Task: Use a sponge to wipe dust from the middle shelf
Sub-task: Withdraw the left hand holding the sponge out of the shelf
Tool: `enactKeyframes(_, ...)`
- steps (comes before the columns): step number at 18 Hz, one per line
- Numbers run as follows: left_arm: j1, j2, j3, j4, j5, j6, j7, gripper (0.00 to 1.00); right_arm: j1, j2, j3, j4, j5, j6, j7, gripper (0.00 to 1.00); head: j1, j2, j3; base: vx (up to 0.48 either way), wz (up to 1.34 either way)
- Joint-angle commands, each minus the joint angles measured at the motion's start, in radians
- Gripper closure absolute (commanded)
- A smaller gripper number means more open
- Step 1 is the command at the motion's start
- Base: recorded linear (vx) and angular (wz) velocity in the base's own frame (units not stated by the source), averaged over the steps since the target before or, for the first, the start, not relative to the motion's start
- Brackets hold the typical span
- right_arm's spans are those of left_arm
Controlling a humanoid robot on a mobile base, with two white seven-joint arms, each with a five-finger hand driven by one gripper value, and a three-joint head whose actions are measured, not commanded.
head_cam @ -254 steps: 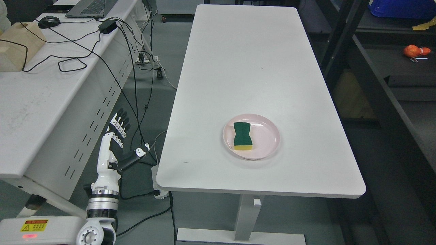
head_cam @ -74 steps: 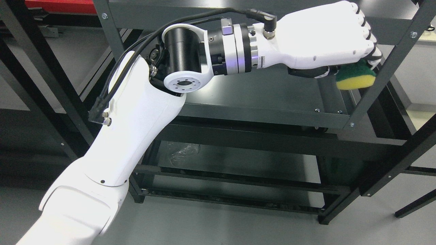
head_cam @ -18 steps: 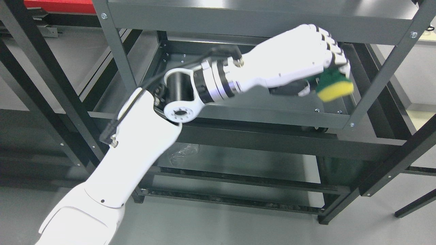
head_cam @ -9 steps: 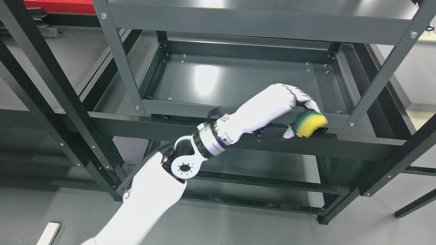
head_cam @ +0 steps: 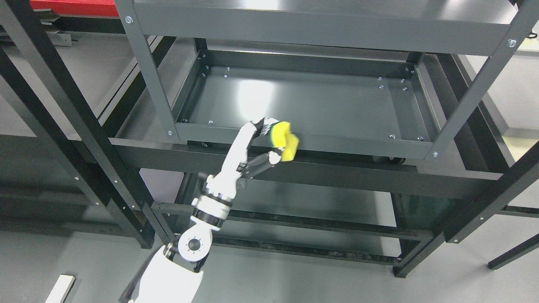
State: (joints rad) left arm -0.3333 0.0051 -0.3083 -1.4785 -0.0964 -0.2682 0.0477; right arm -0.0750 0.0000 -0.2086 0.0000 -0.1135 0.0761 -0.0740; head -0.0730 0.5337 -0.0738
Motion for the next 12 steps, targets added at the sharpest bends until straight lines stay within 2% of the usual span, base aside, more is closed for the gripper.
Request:
enactKeyframes(1,0.22,0.012,0.218,-0.255,0.093,0.064,0.009,1.0,0.0,-0.017,0.0,-0.017,0.0,0.001,0.0,0.0,0.0,0.0,0.0,0.0,0.0)
enactKeyframes(6,0.217,0.012,0.264,-0.264,0.116,0.115,0.027,1.0,0.0,-0.017,0.0,-0.017,0.0,0.001,0.0,0.0,0.0,0.0,0.0,0.0,0.0)
enactKeyframes(12,0.204,0.012,0.256,-0.266,0.122,0.115,0.026,1.0,0.0,-0.017,0.0,-0.017,0.0,0.001,0.0,0.0,0.0,0.0,0.0,0.0,0.0)
